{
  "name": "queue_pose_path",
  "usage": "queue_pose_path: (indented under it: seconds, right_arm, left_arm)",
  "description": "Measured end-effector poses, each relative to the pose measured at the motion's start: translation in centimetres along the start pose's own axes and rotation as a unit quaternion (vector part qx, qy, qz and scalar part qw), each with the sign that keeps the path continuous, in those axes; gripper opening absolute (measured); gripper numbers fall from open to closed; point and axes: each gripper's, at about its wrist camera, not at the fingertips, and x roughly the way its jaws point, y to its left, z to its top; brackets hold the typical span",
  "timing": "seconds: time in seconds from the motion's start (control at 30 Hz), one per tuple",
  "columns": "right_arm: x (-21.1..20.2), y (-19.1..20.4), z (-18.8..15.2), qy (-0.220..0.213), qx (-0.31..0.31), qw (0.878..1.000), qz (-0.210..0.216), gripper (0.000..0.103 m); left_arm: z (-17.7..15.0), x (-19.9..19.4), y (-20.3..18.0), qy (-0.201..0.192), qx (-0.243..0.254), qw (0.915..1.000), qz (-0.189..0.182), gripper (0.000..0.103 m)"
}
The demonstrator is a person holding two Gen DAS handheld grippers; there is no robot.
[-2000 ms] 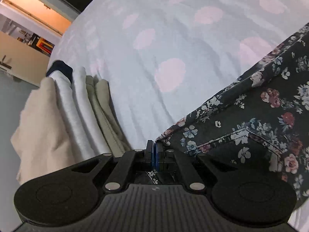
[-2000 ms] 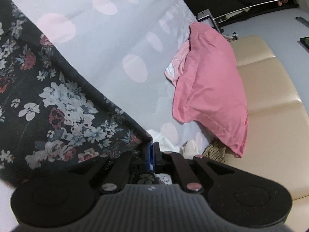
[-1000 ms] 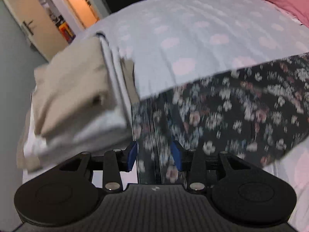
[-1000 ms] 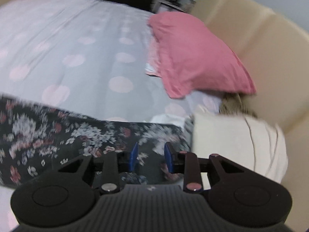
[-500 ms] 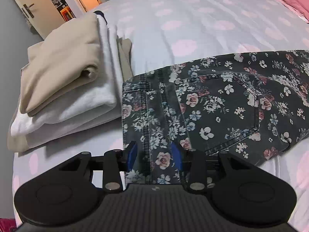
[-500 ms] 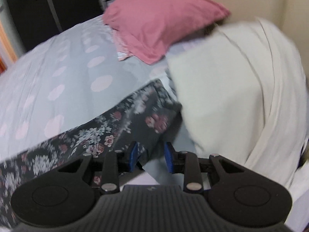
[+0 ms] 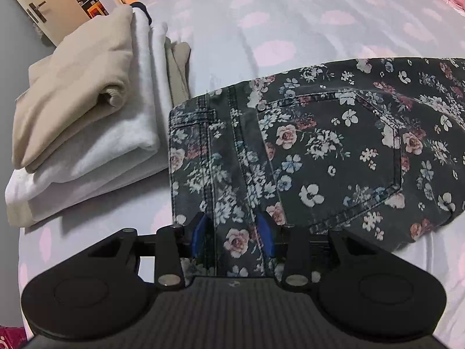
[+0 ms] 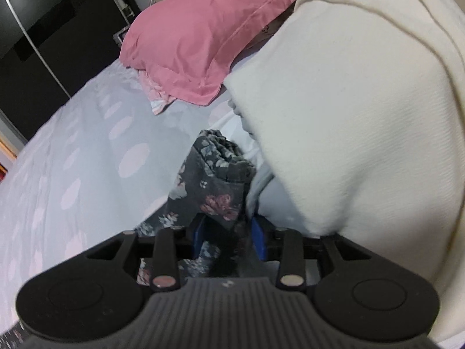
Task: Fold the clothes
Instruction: 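Carry the hem with the right gripper onto the waistband held by the left gripper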
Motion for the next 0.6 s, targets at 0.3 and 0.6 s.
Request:
queue_pose_path:
  seconds: [0.3, 0.6]
  right_arm:
    - [-3.3, 1.5, 0.8, -0.047, -0.027, 0.998, -0.027, 0.008]
    - [-5.7, 5.4, 2.2, -0.066, -0.138, 0.983, -0.098, 0.005]
  left_arm:
    - [0.4, -0.4, -0.4, -0.008, 0.001, 0.9998, -0.019, 0.037]
    - [-0.6, -1.8, 1.3, -0.016, -0.011, 0.9997, -0.016, 0.037]
